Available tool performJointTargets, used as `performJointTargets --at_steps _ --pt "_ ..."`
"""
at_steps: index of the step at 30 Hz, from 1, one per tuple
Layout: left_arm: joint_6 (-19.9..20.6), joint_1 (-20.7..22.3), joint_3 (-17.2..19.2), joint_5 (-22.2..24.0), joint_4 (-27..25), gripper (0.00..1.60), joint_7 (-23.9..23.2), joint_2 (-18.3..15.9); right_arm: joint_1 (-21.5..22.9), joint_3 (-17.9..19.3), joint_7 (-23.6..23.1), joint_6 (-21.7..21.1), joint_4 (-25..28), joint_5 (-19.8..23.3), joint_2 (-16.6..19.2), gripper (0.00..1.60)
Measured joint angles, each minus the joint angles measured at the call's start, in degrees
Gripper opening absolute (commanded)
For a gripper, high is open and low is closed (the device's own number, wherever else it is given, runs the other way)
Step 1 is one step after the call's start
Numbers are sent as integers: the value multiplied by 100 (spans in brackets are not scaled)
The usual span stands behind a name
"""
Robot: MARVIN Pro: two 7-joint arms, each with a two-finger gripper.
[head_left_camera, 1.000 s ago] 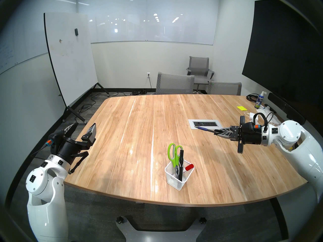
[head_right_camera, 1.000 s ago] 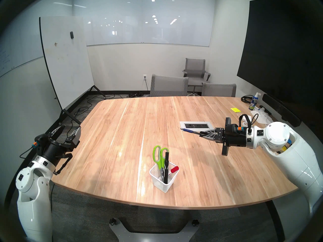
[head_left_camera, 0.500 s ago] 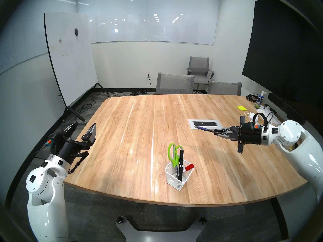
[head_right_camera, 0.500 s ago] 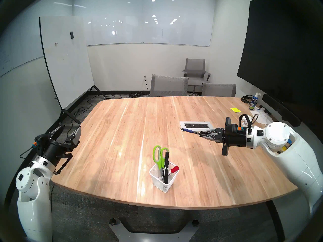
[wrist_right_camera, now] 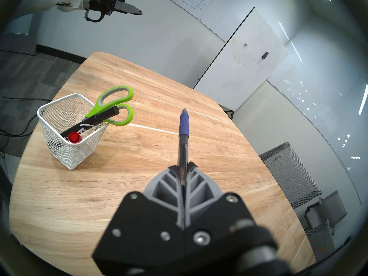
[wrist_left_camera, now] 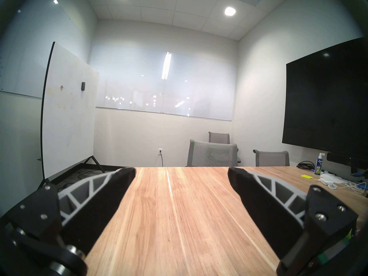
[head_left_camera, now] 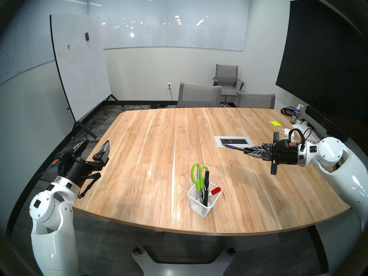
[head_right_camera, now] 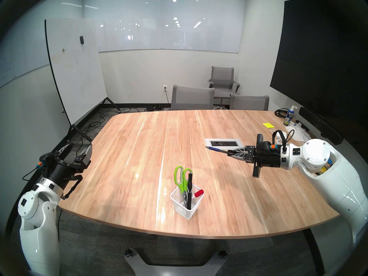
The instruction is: Place the pen, the marker, and the scissors into the pen holder
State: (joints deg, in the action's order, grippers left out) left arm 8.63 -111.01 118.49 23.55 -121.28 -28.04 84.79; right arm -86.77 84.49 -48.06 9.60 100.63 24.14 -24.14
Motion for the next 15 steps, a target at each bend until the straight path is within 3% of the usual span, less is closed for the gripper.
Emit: performJointTargets --at_steps 15 --pt "6 6 5 -4 0 160 -7 13 0 0 0 0 0 0 0 0"
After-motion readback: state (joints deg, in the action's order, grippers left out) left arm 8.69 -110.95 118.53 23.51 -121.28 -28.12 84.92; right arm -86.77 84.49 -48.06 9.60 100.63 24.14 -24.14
